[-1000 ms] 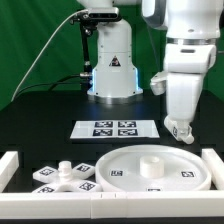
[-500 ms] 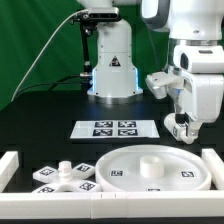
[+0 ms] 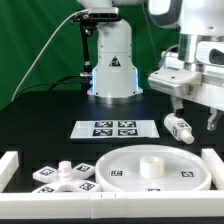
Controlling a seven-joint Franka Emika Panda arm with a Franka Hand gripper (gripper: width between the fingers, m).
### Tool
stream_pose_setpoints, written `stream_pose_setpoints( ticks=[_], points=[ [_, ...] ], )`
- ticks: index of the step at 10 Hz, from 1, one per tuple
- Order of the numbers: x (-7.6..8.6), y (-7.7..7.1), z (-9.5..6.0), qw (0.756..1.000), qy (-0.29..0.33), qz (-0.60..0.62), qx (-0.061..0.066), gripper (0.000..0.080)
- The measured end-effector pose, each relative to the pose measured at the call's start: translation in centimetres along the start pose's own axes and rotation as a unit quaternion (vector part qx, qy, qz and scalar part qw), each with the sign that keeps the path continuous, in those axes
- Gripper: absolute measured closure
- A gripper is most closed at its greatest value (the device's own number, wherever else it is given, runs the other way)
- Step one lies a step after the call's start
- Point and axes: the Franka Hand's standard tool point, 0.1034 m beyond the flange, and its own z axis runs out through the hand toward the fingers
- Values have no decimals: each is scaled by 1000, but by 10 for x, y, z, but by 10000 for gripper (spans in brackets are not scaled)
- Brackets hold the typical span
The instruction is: Assemble round table
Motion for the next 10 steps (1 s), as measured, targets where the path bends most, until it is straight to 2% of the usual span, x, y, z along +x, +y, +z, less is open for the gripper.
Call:
stream_pose_setpoints(
  ticks=[3,4,5,7,8,10],
  points=[
    [-3,-3,2,999,-1,36,2,150],
    [-4,-7,4,995,0,96,-3,150],
    [0,-12,6,980,3,198,-10,150],
    [13,-17,8,932,9,362,-13,150],
    [13,-15,7,903,16,429,-10,150],
    [9,-16,7,872,22,488,-8,150]
  ],
)
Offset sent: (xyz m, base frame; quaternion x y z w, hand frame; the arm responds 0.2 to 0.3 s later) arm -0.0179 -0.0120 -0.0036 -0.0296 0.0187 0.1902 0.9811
